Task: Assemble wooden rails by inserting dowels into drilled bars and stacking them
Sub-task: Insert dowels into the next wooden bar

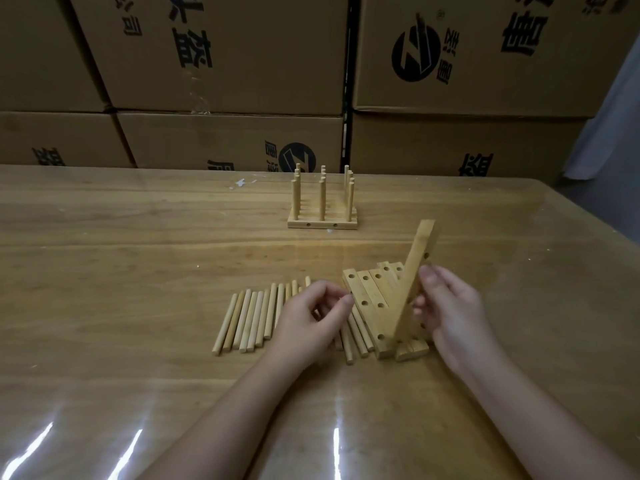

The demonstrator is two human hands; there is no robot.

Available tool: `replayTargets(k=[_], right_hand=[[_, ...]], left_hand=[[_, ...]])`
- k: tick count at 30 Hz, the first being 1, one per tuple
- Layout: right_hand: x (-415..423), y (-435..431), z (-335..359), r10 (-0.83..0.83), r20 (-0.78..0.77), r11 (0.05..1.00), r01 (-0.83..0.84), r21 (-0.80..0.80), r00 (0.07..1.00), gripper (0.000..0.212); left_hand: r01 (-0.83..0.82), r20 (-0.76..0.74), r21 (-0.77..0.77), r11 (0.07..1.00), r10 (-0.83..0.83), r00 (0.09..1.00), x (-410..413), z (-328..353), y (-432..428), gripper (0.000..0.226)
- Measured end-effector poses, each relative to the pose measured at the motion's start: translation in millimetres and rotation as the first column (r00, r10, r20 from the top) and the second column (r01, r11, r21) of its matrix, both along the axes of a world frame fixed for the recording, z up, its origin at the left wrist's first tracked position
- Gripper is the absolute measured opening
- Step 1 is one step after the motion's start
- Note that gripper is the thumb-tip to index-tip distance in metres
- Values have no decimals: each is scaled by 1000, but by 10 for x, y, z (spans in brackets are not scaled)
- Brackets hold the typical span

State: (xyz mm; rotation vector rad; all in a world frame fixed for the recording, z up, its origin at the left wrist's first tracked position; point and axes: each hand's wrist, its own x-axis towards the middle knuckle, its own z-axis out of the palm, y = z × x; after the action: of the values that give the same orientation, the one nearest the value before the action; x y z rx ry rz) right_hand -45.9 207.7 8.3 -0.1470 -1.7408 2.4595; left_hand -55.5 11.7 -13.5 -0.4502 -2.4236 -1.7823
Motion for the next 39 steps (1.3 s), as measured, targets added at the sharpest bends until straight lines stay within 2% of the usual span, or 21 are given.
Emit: replayTargets(k=[5, 10, 12, 14, 15, 16, 17, 18, 20, 22, 24, 26, 31, 36, 39], right_hand=[[58, -184, -64, 140, -69, 988, -144, -53, 988, 35], [79, -219, -102, 205, -84, 977, -209, -39, 975, 35], [88, -230, -114, 236, -93, 971, -232, 51, 967, 32], [108, -233, -124, 232, -144, 927, -174, 332, 962, 28], [118, -213, -135, 229, -201, 831, -84, 549, 952, 28], [124, -194, -151, 254, -272, 665, 37, 746, 928, 27], [129, -181, -172, 309, -335, 496, 150, 856, 890, 26], [135, -175, -191, 371, -357, 375, 214, 902, 857, 25], [153, -198, -209, 439, -297, 230, 213, 949, 848, 28], [173, -228, -238, 446, -216, 74, 205, 976, 869, 42], [170, -219, -264, 426, -146, -22, 171, 985, 893, 51], [162, -206, -266, 412, -108, -61, 146, 987, 905, 54], [168, -227, -243, 424, -65, -77, 107, 991, 903, 63], [181, -251, -229, 412, -104, -34, 130, 991, 905, 39], [205, -271, -230, 404, -109, -51, 142, 989, 908, 27]], left_hand=[[95, -17, 11, 995, -95, 995, 31, 32, -17, 31], [102, -49, -40, 994, -104, 993, 25, 27, 7, 29], [125, -65, -41, 991, -127, 990, 20, 23, 11, 20], [112, -33, 29, 993, -111, 993, 14, 28, -6, 13], [85, -11, 91, 992, -84, 996, 11, 33, -18, 15], [47, 8, 158, 986, -49, 999, 6, 39, -33, 18], [8, 30, 223, 975, -15, 999, -2, 43, -41, 22], [-29, 54, 277, 960, 14, 998, -10, 45, -43, 25], [-90, 96, 340, 936, 61, 994, -28, 39, -32, 27], [-119, 92, 310, 943, 95, 991, -40, 22, -8, 33], [-117, 59, 262, 958, 106, 993, -43, 3, 13, 38], [-108, 58, 262, 959, 96, 994, -40, -1, 17, 38], [-130, 127, 343, 930, 91, 988, -49, 12, 0, 29], [-148, 138, 250, 957, 117, 984, -68, -13, 6, 36], [-154, 125, 179, 972, 133, 983, -73, -29, 20, 36]])
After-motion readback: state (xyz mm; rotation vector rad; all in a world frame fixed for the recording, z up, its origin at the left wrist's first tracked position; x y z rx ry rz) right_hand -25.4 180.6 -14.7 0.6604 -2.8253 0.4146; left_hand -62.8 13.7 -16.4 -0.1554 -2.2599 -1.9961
